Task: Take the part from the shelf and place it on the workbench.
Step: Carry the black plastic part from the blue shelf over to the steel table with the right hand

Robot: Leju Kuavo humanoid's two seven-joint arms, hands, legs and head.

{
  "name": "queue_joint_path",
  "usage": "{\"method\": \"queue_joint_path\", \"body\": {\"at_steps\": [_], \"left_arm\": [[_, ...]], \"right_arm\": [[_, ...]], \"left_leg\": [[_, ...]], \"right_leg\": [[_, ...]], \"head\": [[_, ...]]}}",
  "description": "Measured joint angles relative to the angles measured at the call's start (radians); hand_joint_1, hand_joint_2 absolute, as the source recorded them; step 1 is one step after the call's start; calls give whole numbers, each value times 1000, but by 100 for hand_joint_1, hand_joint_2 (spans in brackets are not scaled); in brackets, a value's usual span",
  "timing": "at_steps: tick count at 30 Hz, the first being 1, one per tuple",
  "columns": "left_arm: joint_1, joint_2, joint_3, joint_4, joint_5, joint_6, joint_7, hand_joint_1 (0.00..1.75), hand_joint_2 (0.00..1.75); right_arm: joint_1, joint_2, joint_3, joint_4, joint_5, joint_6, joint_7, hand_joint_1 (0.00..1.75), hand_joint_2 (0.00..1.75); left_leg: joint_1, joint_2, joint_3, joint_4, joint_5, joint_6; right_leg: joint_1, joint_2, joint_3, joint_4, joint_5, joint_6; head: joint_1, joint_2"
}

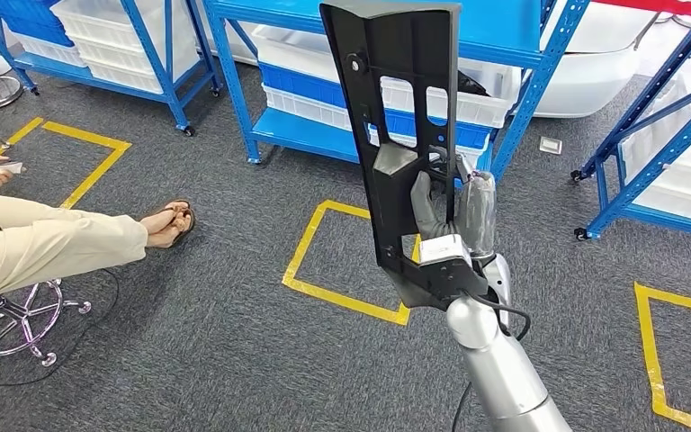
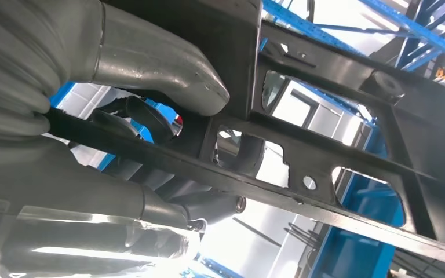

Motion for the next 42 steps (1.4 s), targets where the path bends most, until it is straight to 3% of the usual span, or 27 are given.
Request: {"method": "queue_joint_path", "body": {"at_steps": [2,4,5,6,7,9,11,13,15,16,18,20,21,23,25,26,28,29,31,33,34,35,36,37,39,41,42], "left_arm": [[-3,0,2,0,7,-2,2,0,175],[-6,-1,12,0,29,-16,-4,0,175],[-6,-1,19,0,40,-29,-13,0,175],[-6,-1,26,0,48,-47,-27,0,175],[-6,-1,31,0,52,-68,-43,0,175],[-9,-4,35,0,54,-125,-77,0,175],[-14,-8,38,0,60,-203,-99,0,175],[-17,-9,39,0,62,-295,-106,0,175],[-22,-22,29,-2,34,-381,-101,0,175],[-37,-38,18,-4,13,-405,-98,0,175],[-123,-87,-17,12,-18,-379,-112,0,175],[-252,-135,-46,58,-55,-292,-134,0,175],[-307,-153,-51,76,-83,-261,-125,0,175],[-371,-179,-51,74,-115,-256,-73,0,175],[-381,-192,-66,40,-84,-267,-11,0,175],[-369,-195,-87,10,-45,-252,27,0,175],[-319,-197,-174,-86,77,-179,134,0,175],[-284,-197,-238,-149,152,-133,193,0,175],[-226,-194,-379,-272,292,-45,279,0,175],[-191,-187,-496,-372,387,9,324,0,175],[-177,-185,-543,-414,415,24,338,0,175],[-162,-182,-582,-449,430,34,346,0,175],[-147,-180,-615,-479,437,40,351,0,175],[-134,-178,-642,-505,441,44,354,0,175],[-116,-176,-682,-548,446,47,356,0,175],[-106,-175,-712,-581,469,48,356,0,175],[-99,-175,-723,-599,497,49,357,0,175]], "right_arm": [[15,5,1,-7,12,-11,0,175,175],[35,8,0,-19,25,-20,-2,175,175],[42,10,0,-25,32,-22,-3,175,175],[44,12,0,-30,39,-22,-4,175,175],[42,14,0,-35,45,-20,-3,175,175],[22,17,0,-45,60,-16,4,175,175],[-13,16,0,-57,83,-13,13,175,175],[-52,13,0,-73,119,-13,32,175,175],[-93,5,-1,-89,181,-14,74,175,175],[-118,1,-2,-94,221,-15,104,175,175],[-174,-6,-3,-94,290,-18,158,175,175],[-226,-10,2,-86,347,-24,207,175,175],[-247,-10,8,-82,374,-28,230,175,175],[-284,-11,21,-77,408,-36,264,175,175],[-307,-15,31,-77,424,-45,282,175,175],[-315,-18,34,-76,435,-48,293,175,175],[-330,-26,38,-70,464,-52,320,175,175],[-343,-29,39,-65,477,-52,332,175,175],[-376,-35,41,-45,496,-52,351,175,175],[-410,-38,41,-18,503,-52,359,175,175],[-423,-39,41,-4,504,-52,360,175,175],[-431,-39,42,7,504,-52,361,175,175],[-436,-39,43,17,505,-51,362,175,175],[-439,-39,44,24,506,-51,363,175,175],[-445,-39,46,33,507,-52,364,175,175],[-455,-41,47,41,506,-52,365,175,175],[-461,-42,49,45,506,-52,366,175,175]], "left_leg": [[6,44,-48,102,-58,-12],[19,63,-109,229,-112,-27],[27,68,-124,260,-117,-35],[35,73,-118,250,-104,-42],[43,83,-91,201,-76,-50],[53,126,-11,63,-26,-66],[49,147,25,-4,-14,-61],[36,125,19,-7,-15,-37],[29,105,17,-12,-8,-14],[27,94,16,-14,-3,-2],[19,61,8,-15,6,18],[8,20,-1,-15,14,30],[3,3,-2,-15,16,33],[-6,-21,3,-15,18,36],[-12,-31,4,-15,20,35],[-11,-35,2,-16,22,33],[-10,-44,-4,-20,27,26],[-10,-40,-6,-19,25,21],[-14,-3,-28,18,0,10],[-8,46,-90,134,-57,-7],[0,57,-128,203,-81,-15],[8,64,-157,252,-93,-23],[17,70,-168,264,-86,-31],[25,77,-155,234,-62,-39],[34,114,-82,95,2,-50],[32,144,-29,-2,31,-46],[27,147,-23,-16,30,-39]], "right_leg": [[-5,-20,3,-5,3,-11],[-5,-41,3,-5,3,-12],[-7,-51,2,-5,2,-11],[-10,-60,3,-4,1,-9],[-14,-69,4,-4,-1,-5],[-14,-84,6,2,-10,13],[-3,-97,9,5,-17,33],[0,-112,16,-2,-16,52],[-8,-99,10,15,-29,62],[-11,-78,-9,55,-50,60],[-11,-34,-82,197,-112,46],[-1,-17,-151,311,-141,42],[8,-13,-159,312,-130,43],[26,3,-115,193,-63,42],[39,36,-57,63,0,23],[43,49,-44,31,16,13],[46,45,-39,16,24,-2],[41,37,-36,9,28,-8],[29,14,-28,-11,36,-23],[24,-14,-23,-18,36,-33],[24,-29,-22,-17,34,-34],[22,-44,-22,-17,32,-35],[20,-57,-21,-17,30,-33],[17,-69,-20,-15,28,-29],[14,-89,-17,-9,18,-15],[20,-105,-16,1,6,1],[26,-112,-15,3,2,8]], "head": [[-4,0],[-5,0],[-5,0],[-5,0],[-5,0],[-7,0],[-2,0],[4,0],[5,0],[6,0],[8,0],[10,0],[11,0],[12,0],[8,0],[6,0],[4,0],[5,0],[4,0],[3,0],[2,0],[2,0],[2,0],[2,0],[2,0],[4,0],[7,0]]}}
